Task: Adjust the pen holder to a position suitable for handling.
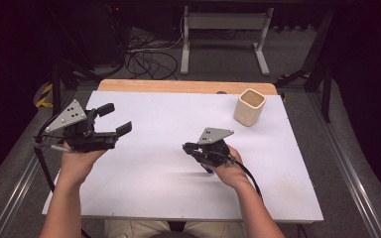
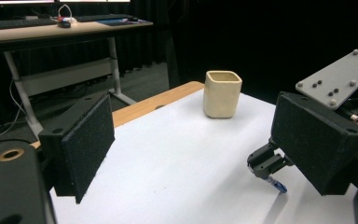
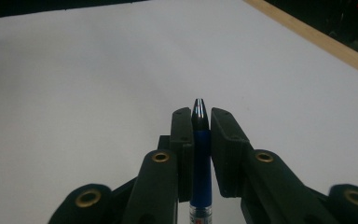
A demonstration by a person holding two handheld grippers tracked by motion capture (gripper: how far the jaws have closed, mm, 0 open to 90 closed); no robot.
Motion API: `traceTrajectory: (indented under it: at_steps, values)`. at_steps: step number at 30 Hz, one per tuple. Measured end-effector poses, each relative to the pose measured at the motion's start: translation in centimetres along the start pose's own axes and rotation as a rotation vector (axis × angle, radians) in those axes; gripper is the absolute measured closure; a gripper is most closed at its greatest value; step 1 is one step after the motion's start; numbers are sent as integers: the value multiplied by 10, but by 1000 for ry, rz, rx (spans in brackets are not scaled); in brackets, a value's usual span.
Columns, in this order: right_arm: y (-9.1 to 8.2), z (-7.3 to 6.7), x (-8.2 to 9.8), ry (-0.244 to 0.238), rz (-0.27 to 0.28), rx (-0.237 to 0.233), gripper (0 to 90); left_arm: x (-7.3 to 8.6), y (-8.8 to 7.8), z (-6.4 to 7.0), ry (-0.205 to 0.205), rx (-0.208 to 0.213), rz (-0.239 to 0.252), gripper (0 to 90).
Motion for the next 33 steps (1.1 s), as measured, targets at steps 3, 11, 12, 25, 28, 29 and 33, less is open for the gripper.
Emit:
traceTrajectory:
  at_steps: [3, 11, 12, 25, 28, 29, 33]
  values:
    - [-4, 1, -3, -3, 42, 18, 803, 1, 1, 0, 0, 1, 1, 144]
    - [-13, 5, -11, 8, 140, 47, 804, 6, 2, 0, -7, 0, 2, 145]
    - [-13, 5, -11, 8, 140, 47, 804, 7, 2, 0, -7, -2, 3, 145]
    - [-26, 4, -17, 6, 223, 63, 804, 7, 6, 3, -13, 5, 21, 146]
    - [-29, 4, -18, 7, 235, 73, 804, 8, 7, 5, -14, 10, 21, 148]
    - [-30, 4, -18, 7, 240, 75, 804, 8, 8, 5, -12, 11, 22, 148]
    - [-34, 4, -20, 14, 261, 85, 804, 9, 11, 8, -9, 16, 14, 149]
Point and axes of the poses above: each handheld gripper's, and its own axes: y roughly forward along the jaws, x roughly out of its underside, z roughly to its right, the point moved 2 cm from there along y, roughly forward along the jaws, and after that the axes turned 3 degrees about -y, right-handed, at the moved point
